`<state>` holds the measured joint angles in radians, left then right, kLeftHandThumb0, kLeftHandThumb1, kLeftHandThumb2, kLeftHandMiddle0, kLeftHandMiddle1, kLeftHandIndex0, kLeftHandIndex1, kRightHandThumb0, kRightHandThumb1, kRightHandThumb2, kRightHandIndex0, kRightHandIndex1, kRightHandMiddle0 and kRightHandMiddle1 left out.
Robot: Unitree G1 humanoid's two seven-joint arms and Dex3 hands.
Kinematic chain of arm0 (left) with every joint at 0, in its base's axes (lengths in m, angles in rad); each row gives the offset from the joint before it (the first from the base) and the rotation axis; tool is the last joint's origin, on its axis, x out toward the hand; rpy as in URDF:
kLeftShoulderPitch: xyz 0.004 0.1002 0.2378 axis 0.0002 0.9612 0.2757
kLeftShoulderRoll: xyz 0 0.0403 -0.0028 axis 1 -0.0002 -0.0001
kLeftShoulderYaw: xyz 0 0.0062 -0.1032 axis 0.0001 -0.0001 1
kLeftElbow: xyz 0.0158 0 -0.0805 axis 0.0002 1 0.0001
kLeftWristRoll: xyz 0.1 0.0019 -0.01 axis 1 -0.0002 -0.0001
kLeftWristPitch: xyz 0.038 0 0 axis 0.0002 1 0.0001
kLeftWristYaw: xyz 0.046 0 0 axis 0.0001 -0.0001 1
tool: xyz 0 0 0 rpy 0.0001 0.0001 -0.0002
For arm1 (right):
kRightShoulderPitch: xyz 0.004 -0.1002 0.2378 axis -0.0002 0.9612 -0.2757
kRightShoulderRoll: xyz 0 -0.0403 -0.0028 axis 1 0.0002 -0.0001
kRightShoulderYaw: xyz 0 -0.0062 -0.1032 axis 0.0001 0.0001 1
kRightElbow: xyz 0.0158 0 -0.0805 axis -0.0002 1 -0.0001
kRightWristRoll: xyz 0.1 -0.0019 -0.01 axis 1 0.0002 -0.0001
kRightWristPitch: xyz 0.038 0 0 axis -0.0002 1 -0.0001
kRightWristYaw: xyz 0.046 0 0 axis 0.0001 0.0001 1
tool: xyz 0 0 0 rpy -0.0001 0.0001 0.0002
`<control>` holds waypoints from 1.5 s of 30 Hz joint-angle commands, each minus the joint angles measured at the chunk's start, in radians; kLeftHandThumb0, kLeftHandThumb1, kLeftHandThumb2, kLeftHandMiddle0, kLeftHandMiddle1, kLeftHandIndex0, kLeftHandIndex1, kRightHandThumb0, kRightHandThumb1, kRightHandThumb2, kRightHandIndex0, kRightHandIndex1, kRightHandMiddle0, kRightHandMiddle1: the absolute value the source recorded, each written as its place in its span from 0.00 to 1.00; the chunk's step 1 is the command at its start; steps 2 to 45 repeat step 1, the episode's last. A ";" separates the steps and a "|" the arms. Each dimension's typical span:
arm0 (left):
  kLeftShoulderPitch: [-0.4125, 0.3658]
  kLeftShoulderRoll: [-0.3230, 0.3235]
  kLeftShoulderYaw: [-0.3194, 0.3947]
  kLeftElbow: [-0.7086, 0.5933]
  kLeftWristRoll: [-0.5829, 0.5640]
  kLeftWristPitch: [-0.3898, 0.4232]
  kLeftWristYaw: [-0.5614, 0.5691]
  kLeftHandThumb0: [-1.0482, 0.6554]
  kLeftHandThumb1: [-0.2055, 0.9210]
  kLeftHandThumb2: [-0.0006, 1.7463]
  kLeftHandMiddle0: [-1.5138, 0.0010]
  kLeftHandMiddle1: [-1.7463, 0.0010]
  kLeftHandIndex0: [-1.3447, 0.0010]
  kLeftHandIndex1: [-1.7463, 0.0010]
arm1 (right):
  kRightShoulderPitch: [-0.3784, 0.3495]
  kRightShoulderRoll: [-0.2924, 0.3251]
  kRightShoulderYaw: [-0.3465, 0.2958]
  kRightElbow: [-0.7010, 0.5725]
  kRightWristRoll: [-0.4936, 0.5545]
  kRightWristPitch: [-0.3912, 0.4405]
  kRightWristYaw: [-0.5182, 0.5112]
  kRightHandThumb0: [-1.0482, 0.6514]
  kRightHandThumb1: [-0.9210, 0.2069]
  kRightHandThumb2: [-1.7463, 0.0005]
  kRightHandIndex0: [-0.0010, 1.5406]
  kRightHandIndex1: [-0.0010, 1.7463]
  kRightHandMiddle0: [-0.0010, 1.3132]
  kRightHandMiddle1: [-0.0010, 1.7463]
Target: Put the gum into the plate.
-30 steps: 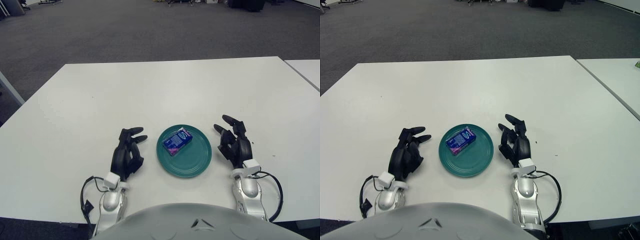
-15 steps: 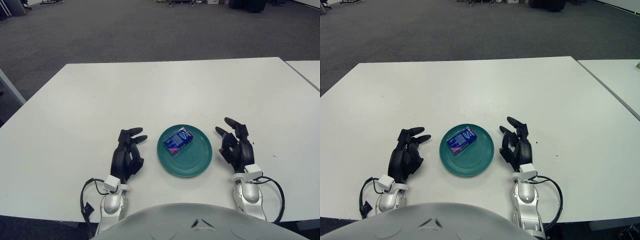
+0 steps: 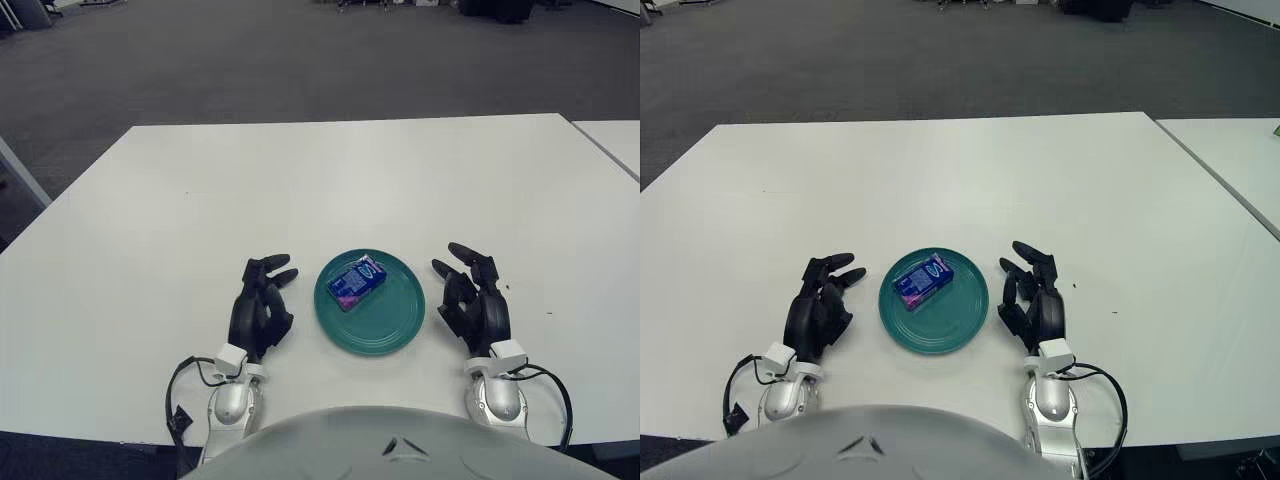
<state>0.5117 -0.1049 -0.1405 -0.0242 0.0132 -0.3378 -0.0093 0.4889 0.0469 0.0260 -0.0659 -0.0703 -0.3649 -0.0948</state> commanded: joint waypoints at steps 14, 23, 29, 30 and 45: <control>0.023 0.009 -0.011 -0.017 0.017 0.045 0.007 0.11 1.00 0.58 0.78 0.58 0.92 0.37 | 0.085 -0.002 0.008 0.042 -0.012 0.079 0.003 0.25 0.00 0.57 0.28 0.28 0.00 0.59; 0.023 0.009 -0.011 -0.017 0.017 0.045 0.007 0.11 1.00 0.58 0.78 0.58 0.92 0.37 | 0.085 -0.002 0.008 0.042 -0.012 0.079 0.003 0.25 0.00 0.57 0.28 0.28 0.00 0.59; 0.023 0.009 -0.011 -0.017 0.017 0.045 0.007 0.11 1.00 0.58 0.78 0.58 0.92 0.37 | 0.085 -0.002 0.008 0.042 -0.012 0.079 0.003 0.25 0.00 0.57 0.28 0.28 0.00 0.59; 0.023 0.009 -0.011 -0.017 0.017 0.045 0.007 0.11 1.00 0.58 0.78 0.58 0.92 0.37 | 0.085 -0.002 0.008 0.042 -0.012 0.079 0.003 0.25 0.00 0.57 0.28 0.28 0.00 0.59; 0.023 0.009 -0.011 -0.017 0.017 0.045 0.007 0.11 1.00 0.58 0.78 0.58 0.92 0.37 | 0.085 -0.002 0.008 0.042 -0.012 0.079 0.003 0.25 0.00 0.57 0.28 0.28 0.00 0.59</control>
